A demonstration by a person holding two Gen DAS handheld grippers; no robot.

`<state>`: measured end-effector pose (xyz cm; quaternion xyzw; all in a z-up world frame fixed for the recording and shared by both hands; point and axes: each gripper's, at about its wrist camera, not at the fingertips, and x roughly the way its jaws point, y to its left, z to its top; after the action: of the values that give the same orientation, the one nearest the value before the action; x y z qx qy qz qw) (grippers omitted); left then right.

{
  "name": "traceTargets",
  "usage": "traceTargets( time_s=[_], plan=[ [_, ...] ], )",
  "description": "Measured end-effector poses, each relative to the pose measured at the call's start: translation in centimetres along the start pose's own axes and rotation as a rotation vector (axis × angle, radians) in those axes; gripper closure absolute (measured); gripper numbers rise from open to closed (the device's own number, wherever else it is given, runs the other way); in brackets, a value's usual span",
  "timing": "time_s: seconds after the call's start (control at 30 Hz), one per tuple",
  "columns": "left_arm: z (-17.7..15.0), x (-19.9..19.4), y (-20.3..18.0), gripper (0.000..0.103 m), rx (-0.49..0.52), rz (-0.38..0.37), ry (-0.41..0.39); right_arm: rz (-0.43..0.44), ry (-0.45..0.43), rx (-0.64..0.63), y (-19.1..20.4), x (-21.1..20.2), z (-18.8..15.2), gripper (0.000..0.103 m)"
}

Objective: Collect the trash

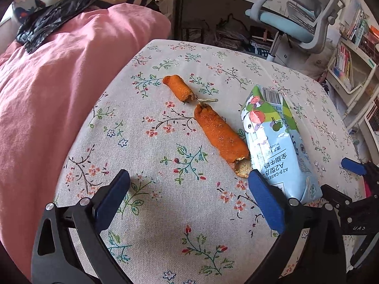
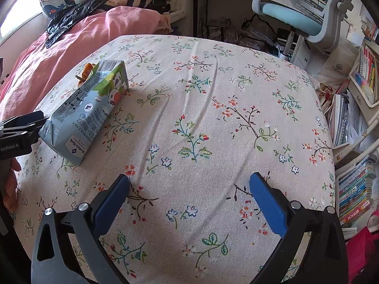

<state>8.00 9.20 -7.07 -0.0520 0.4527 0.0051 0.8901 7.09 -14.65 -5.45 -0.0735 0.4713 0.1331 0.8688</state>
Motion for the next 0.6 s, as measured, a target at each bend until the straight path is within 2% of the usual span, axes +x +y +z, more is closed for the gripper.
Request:
traceTargets(
  time_s=[0.43,0.6],
  plan=[
    [0.0,0.0,0.5,0.007,-0.019,-0.02,-0.007,0.0,0.0,0.0,0.0,0.0,0.0,0.006],
    [-0.2,0.3,-0.5,0.007,0.019,0.042,0.01,0.0,0.0,0.0,0.0,0.0,0.0,0.006]
  ],
)
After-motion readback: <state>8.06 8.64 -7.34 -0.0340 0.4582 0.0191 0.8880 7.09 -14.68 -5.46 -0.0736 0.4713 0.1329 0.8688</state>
